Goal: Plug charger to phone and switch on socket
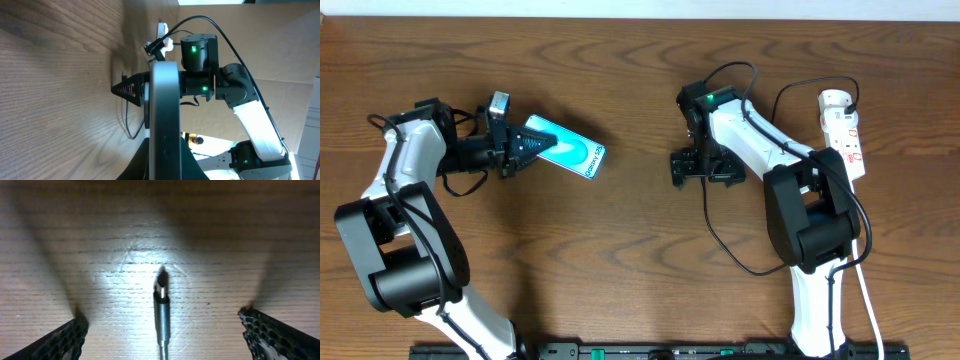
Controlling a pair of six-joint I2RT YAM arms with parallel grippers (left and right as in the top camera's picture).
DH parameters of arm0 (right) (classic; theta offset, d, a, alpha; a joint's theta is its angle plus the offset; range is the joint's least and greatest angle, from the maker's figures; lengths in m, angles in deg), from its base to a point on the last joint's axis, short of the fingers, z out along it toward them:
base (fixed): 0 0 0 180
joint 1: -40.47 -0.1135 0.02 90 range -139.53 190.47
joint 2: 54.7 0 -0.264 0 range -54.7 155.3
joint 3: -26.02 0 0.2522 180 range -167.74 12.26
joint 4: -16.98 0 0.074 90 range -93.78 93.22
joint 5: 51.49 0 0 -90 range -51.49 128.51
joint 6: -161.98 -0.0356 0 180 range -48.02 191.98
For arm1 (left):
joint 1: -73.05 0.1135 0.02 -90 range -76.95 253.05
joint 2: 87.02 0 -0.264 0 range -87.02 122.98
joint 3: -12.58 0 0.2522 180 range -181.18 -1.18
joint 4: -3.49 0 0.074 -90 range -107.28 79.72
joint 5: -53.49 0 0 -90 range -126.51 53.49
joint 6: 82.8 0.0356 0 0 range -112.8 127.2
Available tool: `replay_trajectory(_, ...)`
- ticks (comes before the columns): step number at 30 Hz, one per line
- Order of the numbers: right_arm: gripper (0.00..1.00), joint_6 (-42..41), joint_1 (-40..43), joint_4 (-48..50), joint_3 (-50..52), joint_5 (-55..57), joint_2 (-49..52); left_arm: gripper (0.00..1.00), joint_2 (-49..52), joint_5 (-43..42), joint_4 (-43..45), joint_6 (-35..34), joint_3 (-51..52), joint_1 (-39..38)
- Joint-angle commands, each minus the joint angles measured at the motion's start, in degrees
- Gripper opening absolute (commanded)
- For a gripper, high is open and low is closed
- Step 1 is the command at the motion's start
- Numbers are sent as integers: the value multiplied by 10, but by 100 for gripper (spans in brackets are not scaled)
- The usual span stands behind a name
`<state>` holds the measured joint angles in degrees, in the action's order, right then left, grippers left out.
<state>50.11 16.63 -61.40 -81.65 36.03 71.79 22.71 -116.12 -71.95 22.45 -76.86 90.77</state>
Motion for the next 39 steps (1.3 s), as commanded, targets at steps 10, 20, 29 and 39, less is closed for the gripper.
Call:
replay_trajectory(10, 99, 123, 33, -68, -232, -174, -2, 7, -9, -106, -3, 5, -19, 0)
replay_trajectory(20, 99, 320, 32, -65, -243, -627, -2, 7, -9, -105, -3, -21, -22, 0)
replay_trajectory(29, 99, 333, 15, -39, -243, -735, -2, 7, -9, -105, -3, -67, -28, 0)
replay_trajectory(39, 96, 223, -20, 45, -243, -706, -2, 7, -9, -105, 1, -104, -31, 5)
